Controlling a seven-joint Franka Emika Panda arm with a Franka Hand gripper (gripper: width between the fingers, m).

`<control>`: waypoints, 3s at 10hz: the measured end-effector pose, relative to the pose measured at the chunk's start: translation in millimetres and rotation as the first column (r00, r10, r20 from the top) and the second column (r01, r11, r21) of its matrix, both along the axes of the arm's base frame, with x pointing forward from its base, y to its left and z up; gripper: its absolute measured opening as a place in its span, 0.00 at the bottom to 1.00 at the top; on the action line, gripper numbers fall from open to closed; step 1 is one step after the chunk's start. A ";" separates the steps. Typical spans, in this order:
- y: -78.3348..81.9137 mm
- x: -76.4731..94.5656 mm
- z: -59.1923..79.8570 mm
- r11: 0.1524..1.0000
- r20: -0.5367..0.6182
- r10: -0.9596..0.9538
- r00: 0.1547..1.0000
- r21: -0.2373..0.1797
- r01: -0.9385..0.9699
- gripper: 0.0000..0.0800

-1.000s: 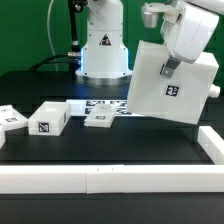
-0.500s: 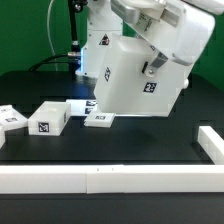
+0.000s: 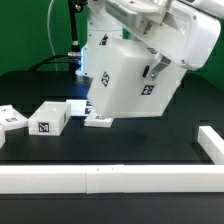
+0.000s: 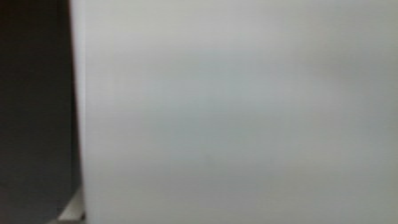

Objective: Assemble cabinet

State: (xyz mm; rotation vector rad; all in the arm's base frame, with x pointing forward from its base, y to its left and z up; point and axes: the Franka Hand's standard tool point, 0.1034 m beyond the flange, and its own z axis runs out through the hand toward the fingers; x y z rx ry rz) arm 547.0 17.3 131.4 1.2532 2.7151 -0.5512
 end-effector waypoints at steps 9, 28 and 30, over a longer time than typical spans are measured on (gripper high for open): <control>-20.7 37.9 2.7 0.981 0.020 0.195 0.981 0.011 -0.195 0.55; -52.0 32.2 -17.9 0.988 -0.077 0.023 0.997 -0.152 -0.035 0.54; -46.3 37.0 -23.2 0.972 -0.206 0.151 0.967 -0.146 -0.183 0.54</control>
Offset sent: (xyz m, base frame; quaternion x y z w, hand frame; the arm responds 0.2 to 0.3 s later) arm 0.0000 0.0000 0.0000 0.0000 0.0000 0.0000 1.0000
